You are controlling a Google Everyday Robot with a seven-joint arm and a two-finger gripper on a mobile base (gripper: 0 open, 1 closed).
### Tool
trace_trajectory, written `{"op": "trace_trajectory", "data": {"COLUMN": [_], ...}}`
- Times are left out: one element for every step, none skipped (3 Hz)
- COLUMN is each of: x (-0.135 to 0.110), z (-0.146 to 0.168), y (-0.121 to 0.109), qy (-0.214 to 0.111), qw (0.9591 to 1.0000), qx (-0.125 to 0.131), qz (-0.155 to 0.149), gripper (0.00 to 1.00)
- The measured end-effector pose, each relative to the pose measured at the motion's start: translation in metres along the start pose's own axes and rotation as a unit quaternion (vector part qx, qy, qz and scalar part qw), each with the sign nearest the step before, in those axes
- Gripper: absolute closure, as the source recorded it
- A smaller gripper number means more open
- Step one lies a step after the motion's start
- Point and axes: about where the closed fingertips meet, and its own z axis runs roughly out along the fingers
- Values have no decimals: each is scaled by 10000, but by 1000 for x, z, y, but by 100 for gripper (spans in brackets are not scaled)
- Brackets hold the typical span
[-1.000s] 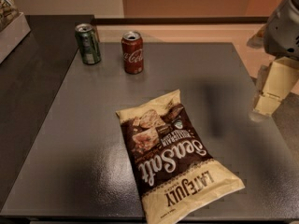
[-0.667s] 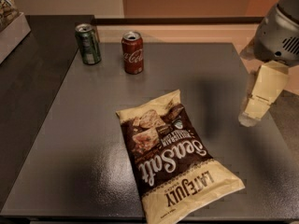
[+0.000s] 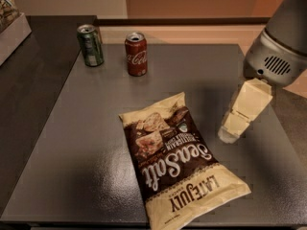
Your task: Pick brown chip bag
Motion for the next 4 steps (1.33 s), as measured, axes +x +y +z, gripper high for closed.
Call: {"op": "trace_trajectory", "data": {"x": [4, 10, 15, 21], "z": [18, 32, 48, 63], "y": [17, 32, 45, 53], "qy": [70, 201, 412, 573], "qw": [9981, 9939, 9910, 9893], "qx": [-62, 60, 216, 323], "qz": [611, 1087, 1256, 1299], "gripper": [0, 0, 0, 0]}}
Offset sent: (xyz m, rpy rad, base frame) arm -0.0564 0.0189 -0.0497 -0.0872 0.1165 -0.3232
